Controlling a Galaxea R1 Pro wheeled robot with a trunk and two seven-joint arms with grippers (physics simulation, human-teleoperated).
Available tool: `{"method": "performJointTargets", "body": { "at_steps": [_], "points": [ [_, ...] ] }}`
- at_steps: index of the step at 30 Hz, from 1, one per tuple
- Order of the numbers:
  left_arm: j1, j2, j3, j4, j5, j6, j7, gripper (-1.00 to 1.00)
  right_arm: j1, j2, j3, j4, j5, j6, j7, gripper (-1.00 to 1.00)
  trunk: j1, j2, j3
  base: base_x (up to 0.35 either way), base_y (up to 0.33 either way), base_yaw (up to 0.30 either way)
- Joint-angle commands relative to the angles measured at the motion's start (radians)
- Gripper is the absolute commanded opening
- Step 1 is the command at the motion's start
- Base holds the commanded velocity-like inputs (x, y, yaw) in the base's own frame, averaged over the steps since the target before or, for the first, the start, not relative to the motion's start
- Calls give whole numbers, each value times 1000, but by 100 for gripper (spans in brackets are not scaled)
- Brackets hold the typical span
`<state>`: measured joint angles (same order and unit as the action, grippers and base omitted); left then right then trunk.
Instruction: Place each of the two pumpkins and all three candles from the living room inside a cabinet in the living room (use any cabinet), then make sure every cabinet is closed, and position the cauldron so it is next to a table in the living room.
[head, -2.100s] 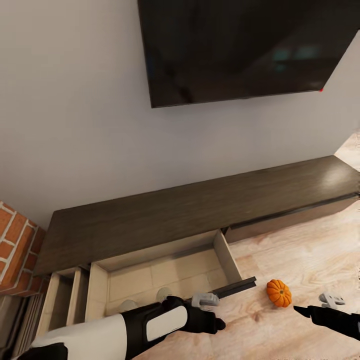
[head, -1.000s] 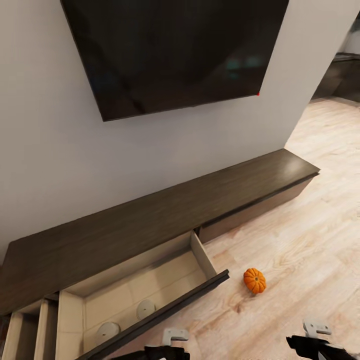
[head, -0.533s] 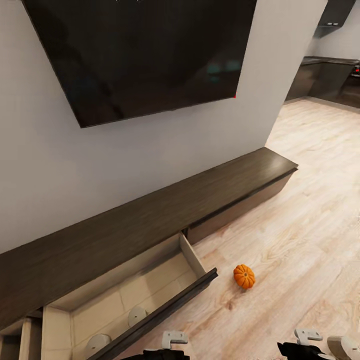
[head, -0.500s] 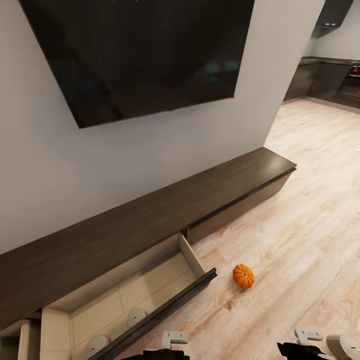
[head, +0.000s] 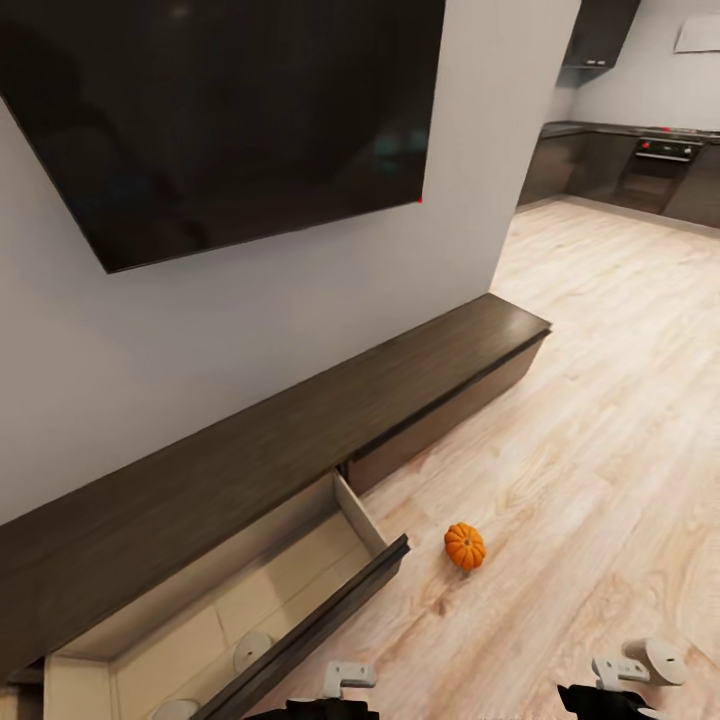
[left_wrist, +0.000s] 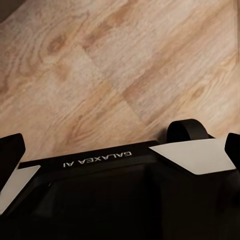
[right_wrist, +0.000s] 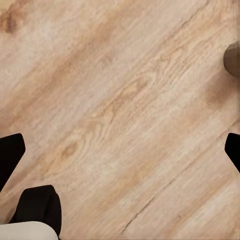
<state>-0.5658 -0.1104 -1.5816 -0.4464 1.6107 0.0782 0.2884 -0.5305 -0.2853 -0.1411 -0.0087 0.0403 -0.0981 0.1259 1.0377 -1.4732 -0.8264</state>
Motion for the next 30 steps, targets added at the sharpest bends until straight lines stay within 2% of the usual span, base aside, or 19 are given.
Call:
{"method": "performJointTargets", "body": {
  "at_steps": [1,30],
  "points": [
    [0,0,0,0,0,0,0,100,0,0,0,0,0,0,0,100,0,0,1,0,0,-209],
    [0,4,0,4,2,-8,0,100,1,-1,0,1,1,0,0,100,0,0,39,4,0,-209]
  ]
}}
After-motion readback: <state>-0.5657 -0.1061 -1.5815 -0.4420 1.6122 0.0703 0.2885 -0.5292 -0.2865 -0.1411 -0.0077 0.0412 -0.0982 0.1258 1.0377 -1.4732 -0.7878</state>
